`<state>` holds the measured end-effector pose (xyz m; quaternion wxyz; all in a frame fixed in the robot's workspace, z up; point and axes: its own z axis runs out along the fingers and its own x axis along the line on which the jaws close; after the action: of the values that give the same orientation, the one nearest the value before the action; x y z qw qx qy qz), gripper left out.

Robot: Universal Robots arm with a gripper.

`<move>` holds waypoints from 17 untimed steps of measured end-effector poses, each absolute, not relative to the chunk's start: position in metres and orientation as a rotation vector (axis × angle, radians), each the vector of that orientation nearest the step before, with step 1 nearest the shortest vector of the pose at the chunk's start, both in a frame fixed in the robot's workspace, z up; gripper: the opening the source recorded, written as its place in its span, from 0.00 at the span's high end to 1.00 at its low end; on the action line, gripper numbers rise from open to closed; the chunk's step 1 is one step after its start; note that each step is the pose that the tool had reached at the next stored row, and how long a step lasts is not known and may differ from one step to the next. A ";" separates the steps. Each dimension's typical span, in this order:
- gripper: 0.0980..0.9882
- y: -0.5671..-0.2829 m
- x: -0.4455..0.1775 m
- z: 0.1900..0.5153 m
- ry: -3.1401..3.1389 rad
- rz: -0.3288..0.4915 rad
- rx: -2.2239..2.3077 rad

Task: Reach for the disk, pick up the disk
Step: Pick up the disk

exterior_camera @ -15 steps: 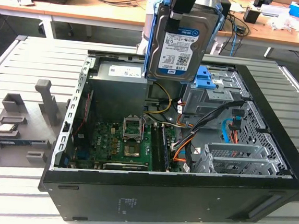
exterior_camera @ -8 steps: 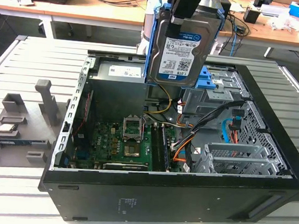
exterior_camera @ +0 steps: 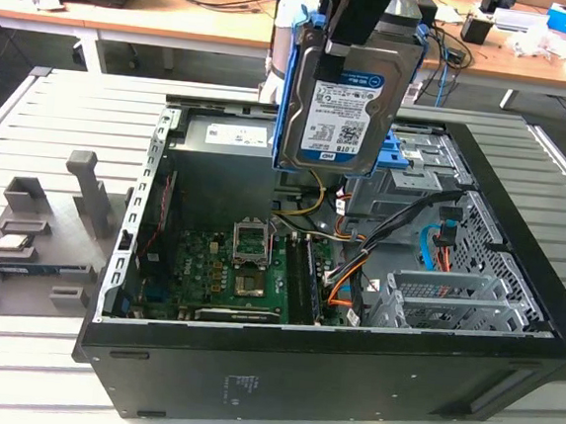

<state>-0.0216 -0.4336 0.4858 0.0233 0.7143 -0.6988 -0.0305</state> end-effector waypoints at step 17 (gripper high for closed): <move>0.70 -0.461 -0.022 0.484 -2.163 -0.094 2.211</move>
<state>-0.0216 -0.4606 0.4839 0.0235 0.7142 -0.6989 -0.0303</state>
